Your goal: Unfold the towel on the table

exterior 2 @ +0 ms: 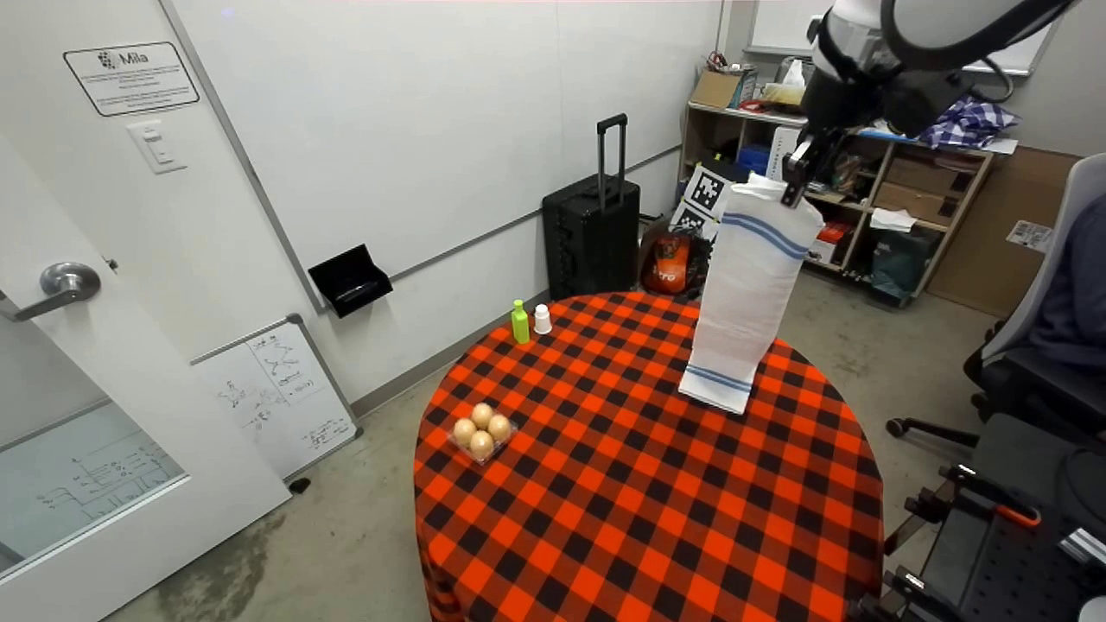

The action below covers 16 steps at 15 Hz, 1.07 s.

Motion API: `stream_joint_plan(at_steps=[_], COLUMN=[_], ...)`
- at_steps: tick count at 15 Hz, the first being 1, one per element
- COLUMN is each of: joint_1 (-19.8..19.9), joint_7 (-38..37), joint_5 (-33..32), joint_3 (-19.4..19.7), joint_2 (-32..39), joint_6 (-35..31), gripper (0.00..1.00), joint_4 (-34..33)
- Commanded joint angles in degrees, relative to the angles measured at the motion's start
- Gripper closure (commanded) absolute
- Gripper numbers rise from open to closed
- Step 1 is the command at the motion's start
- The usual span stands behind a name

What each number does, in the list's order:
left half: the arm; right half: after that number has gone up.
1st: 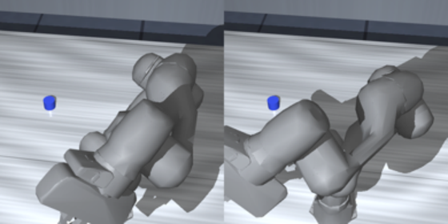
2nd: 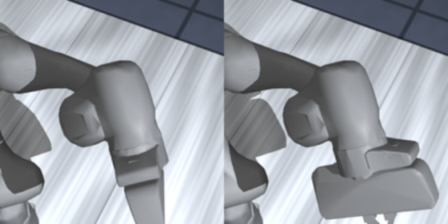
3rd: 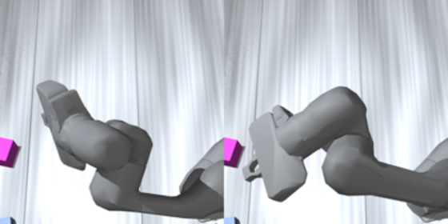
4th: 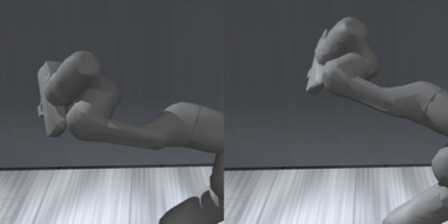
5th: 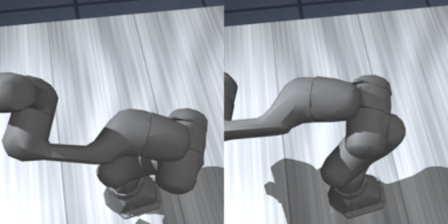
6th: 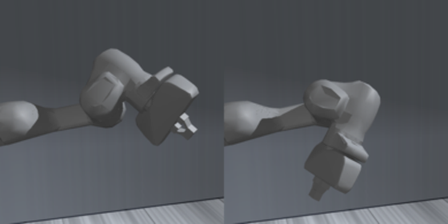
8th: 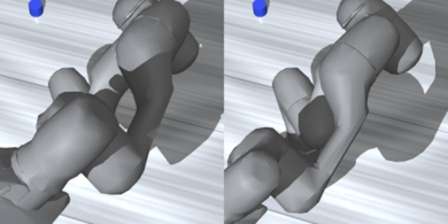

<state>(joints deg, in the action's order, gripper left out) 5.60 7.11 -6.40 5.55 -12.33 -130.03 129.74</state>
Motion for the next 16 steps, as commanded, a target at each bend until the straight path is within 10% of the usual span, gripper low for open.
stream_joint_plan(at_steps=[1,16], joint_1=[0.86,6.28], joint_7=[0.00,-7.49], joint_5=[-1.09,-7.19], joint_3=[0.51,1.32], joint_2=[-5.14,-7.21], joint_6=[5.20,13.39], gripper=[0.99,0.99], joint_4=[-2.44,-18.48])
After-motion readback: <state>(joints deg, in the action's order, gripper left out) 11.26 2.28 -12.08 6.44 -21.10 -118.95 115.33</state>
